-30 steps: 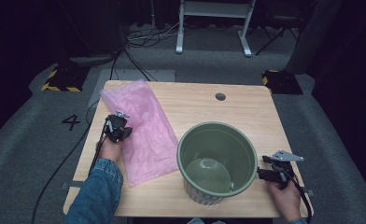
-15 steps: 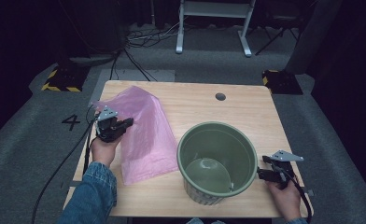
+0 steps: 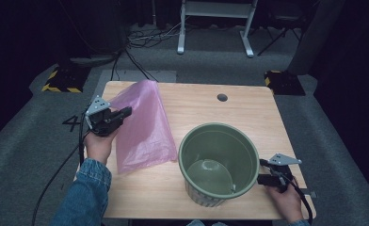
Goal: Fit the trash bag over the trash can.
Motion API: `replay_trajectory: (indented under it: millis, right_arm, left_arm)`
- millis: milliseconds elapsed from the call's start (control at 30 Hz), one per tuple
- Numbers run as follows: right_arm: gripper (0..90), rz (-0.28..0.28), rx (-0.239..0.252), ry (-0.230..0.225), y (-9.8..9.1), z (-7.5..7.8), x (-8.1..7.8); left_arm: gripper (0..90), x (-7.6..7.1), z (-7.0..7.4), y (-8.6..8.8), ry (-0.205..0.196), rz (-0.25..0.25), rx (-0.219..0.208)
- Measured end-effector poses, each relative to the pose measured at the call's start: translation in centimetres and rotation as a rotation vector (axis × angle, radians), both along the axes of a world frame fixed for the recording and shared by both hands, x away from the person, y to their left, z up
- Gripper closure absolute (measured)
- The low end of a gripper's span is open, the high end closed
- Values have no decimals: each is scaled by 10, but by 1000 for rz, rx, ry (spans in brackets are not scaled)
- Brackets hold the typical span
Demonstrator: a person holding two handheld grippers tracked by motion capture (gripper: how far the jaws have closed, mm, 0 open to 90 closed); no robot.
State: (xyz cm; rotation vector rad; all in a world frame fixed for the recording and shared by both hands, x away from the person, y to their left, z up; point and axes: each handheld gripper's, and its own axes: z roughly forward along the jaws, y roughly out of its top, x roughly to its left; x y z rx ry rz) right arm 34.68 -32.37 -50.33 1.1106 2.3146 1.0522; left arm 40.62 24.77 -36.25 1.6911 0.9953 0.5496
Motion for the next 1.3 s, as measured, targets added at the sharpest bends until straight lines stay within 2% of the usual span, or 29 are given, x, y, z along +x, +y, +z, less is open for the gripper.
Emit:
replay_trajectory:
  millis: [233,433,467,667,867,1067,1133,1300]
  right_arm:
    - [332,57,0,1,16,0,-6]
    - [331,109,1,0,34,0,-10]
    - [331,134,1,2,43,0,-11]
    - [341,160,0,-2,57,0,-12]
    - [341,166,2,-2,59,0,-12]
    - [341,166,2,-2,59,0,-12]
    - [340,166,1,-2,59,0,-12]
    - [340,166,1,-2,59,0,-12]
  left_arm:
    - [888,-8,23,1,-40,-11,-9]
    - [887,-13,38,-2,-59,-25,6]
    - [888,-14,41,-3,-65,-32,11]
    - [888,-18,59,-5,-83,-77,31]
    - [888,-17,77,-5,-87,-136,41]
    - [888,-23,101,-8,-122,-170,45]
    - [888,-25,110,-8,-121,-179,63]
    - [888,-29,129,-9,-145,-223,75]
